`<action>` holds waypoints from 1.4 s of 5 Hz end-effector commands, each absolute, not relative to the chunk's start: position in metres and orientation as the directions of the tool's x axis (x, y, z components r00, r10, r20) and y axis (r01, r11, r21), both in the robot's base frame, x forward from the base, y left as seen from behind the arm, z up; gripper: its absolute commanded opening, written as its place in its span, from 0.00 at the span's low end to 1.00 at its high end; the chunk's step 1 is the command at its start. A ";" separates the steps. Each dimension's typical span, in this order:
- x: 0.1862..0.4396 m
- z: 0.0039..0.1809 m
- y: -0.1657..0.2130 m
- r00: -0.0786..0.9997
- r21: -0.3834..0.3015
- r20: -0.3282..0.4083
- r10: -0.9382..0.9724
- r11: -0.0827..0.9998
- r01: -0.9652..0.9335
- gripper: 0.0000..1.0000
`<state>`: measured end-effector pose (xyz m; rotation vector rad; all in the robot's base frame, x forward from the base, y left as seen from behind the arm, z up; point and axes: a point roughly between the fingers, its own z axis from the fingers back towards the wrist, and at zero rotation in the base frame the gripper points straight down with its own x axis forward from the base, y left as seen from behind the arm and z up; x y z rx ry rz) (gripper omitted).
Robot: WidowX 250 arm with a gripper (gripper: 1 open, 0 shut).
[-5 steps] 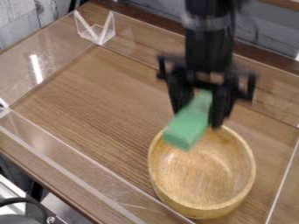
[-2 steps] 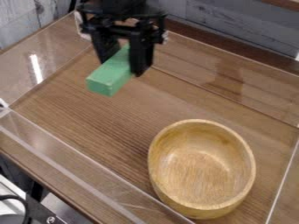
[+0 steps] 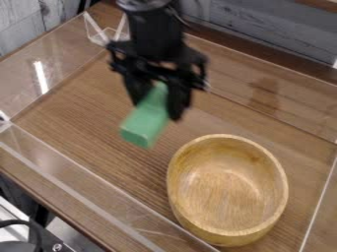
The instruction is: Remove the green block from inside the brown bowl and put it on the table
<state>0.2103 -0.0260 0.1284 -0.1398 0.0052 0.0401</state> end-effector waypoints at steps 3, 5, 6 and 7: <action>0.204 0.135 -0.059 0.997 -0.131 0.079 0.000 0.991 0.010 0.00; 0.202 0.137 -0.048 0.996 -0.131 0.089 0.011 0.991 0.001 0.00; 0.200 0.137 -0.041 0.995 -0.130 0.095 0.018 0.992 -0.006 0.00; 0.199 0.139 -0.034 0.995 -0.129 0.100 0.025 0.992 -0.012 0.00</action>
